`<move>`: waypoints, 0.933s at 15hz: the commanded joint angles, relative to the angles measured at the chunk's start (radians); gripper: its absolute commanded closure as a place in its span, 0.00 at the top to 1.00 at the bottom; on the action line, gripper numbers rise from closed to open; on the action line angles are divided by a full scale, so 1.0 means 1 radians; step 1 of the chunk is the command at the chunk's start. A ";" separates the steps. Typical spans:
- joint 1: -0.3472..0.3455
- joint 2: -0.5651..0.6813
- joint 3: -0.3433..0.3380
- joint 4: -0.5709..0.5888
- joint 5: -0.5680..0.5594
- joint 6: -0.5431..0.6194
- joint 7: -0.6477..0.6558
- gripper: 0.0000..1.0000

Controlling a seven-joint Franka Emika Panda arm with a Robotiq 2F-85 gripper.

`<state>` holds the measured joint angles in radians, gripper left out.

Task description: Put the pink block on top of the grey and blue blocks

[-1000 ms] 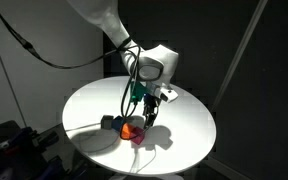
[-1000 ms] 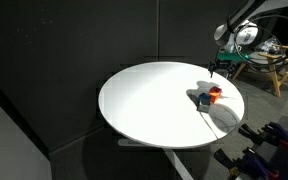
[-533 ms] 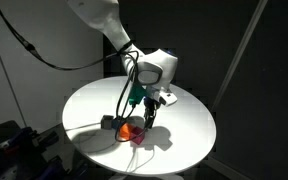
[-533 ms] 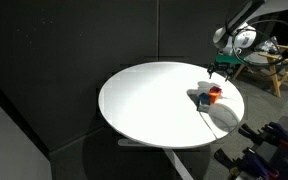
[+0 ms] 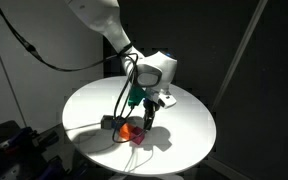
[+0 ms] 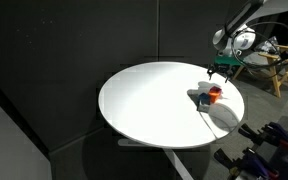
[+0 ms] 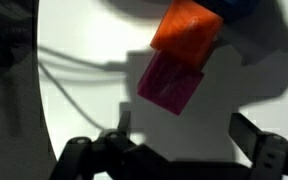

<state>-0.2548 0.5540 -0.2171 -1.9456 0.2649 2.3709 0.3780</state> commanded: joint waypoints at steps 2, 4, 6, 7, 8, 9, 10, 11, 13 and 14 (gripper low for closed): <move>0.004 0.002 -0.005 0.003 0.003 -0.004 -0.002 1.00; 0.004 0.002 -0.005 0.003 0.003 -0.004 -0.002 1.00; 0.004 0.002 -0.005 0.003 0.003 -0.004 -0.002 1.00; 0.005 0.006 -0.006 0.008 0.006 -0.002 0.009 1.00; 0.004 0.011 -0.007 0.015 0.013 -0.008 0.021 1.00; 0.004 0.016 -0.008 0.020 0.017 -0.010 0.033 1.00; 0.004 0.019 -0.009 0.023 0.021 -0.008 0.045 1.00; 0.004 0.021 -0.010 0.025 0.024 -0.007 0.058 1.00; 0.005 0.025 -0.011 0.025 0.029 -0.001 0.082 1.00; 0.006 0.028 -0.012 0.027 0.030 0.001 0.095 1.00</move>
<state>-0.2545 0.5671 -0.2189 -1.9420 0.2665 2.3710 0.4366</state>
